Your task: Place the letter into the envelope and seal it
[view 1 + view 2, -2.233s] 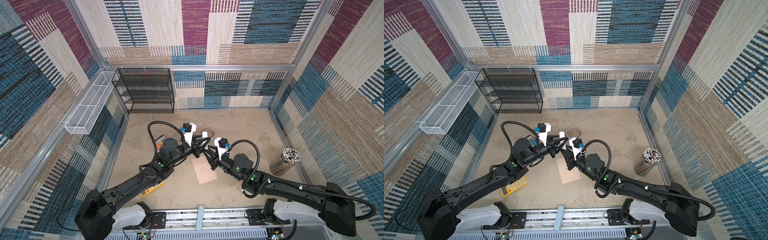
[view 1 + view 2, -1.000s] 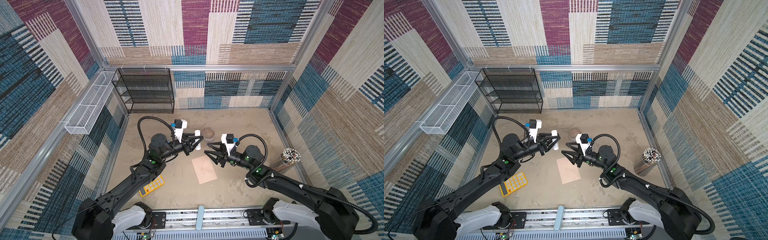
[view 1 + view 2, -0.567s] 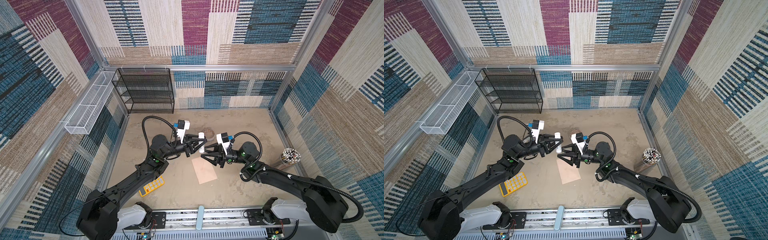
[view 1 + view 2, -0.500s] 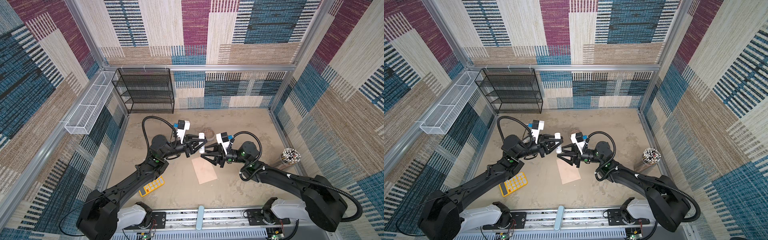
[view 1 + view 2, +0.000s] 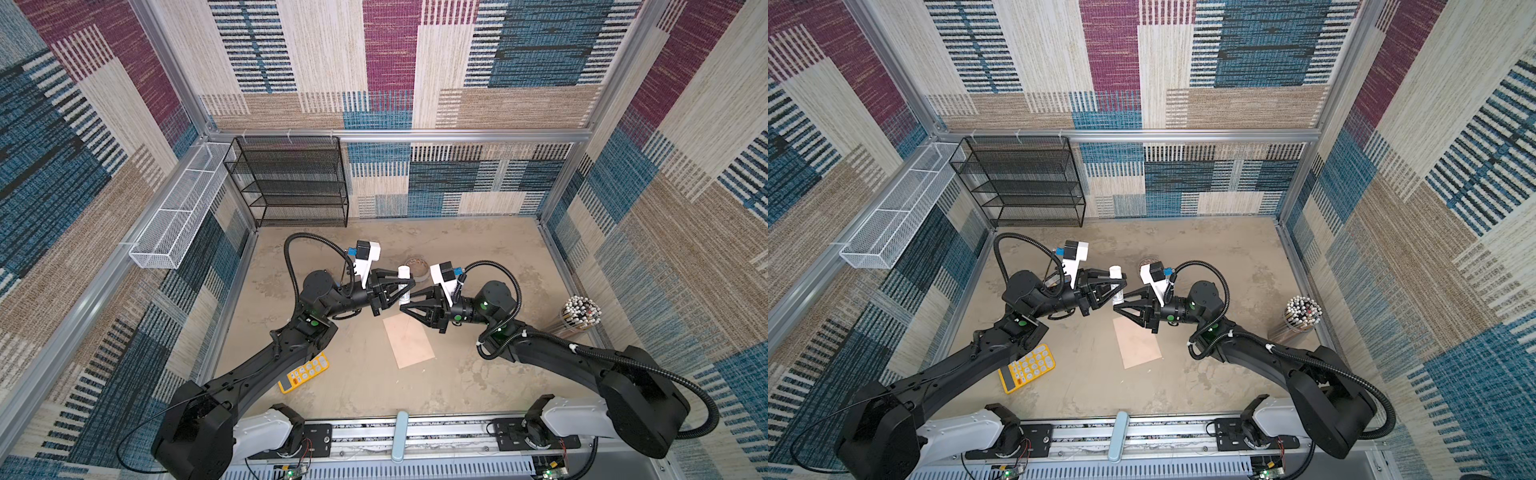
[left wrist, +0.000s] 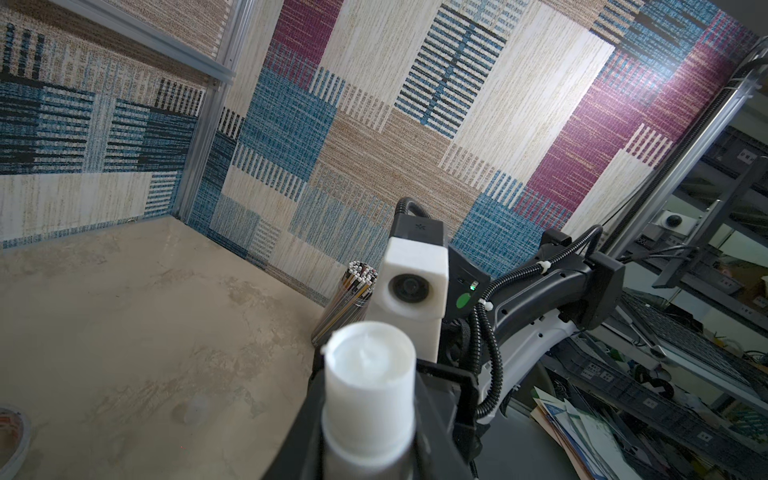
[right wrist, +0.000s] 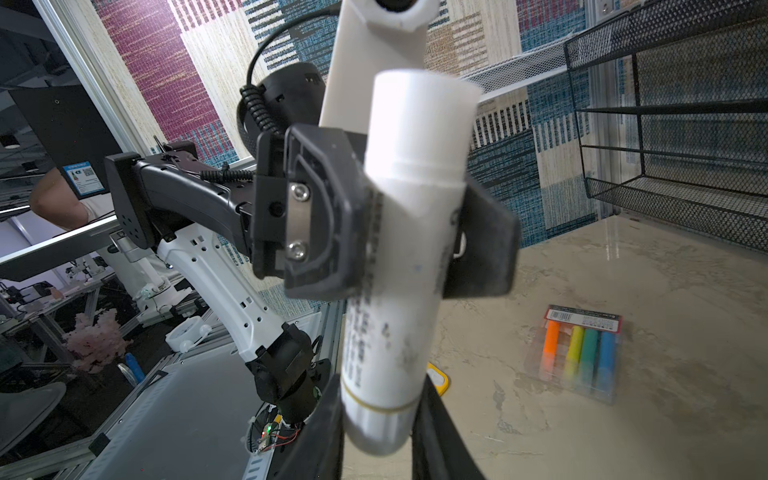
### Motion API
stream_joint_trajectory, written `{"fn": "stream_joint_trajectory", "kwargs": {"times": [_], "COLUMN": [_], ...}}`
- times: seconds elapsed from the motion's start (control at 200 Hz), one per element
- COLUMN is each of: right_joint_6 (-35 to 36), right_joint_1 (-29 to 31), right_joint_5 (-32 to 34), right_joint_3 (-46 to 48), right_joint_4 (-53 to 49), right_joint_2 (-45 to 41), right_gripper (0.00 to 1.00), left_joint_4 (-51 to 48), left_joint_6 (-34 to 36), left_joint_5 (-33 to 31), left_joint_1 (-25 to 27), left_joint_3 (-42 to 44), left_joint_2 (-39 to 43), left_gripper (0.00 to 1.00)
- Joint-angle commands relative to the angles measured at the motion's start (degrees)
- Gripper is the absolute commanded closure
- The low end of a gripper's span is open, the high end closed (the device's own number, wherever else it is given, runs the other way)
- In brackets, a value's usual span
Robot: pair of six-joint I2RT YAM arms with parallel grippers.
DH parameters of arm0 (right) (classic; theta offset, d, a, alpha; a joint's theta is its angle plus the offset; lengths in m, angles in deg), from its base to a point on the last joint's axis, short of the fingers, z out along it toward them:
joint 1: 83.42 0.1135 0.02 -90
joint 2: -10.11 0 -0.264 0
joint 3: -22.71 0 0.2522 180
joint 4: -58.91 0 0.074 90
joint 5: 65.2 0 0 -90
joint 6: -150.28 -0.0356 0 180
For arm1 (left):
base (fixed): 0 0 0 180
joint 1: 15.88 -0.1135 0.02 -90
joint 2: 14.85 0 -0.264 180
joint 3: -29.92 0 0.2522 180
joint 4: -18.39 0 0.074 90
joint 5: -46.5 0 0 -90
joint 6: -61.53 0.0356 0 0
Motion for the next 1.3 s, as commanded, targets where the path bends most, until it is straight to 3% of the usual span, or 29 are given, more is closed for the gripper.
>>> {"fn": "stream_joint_trajectory", "kwargs": {"times": [0.0,0.21,0.421,0.786,1.297], "right_joint_6": [-0.8,-0.3,0.4,8.7,15.7], "right_joint_1": [0.2,0.2,1.0,11.2,23.9], "right_joint_5": [-0.7,2.8,11.7,39.2,64.6], "right_joint_3": [-0.6,-0.7,0.0,0.8,-3.2], "right_joint_4": [2.7,-0.4,-4.9,-10.8,-8.7], "right_joint_2": [-0.4,-2.6,-6.8,-13.0,-7.4], "right_gripper": [0.78,0.81,0.85,0.84,0.81], "left_joint_4": [-3.8,-12.4,-17.3,-20.0,-19.8], "left_joint_6": [4.0,10.1,14.0,16.6,15.9], "left_joint_5": [-1.9,-7.5,-14.2,-21.2,-26.1], "left_joint_1": [0.8,2.8,5.1,7.7,8.3], "left_joint_3": [-0.2,-0.2,0.2,0.9,2.2], "left_joint_2": [0.7,2.2,3.5,3.9,4.6], "left_gripper": [1.00,1.00,1.00,1.00,1.00]}}
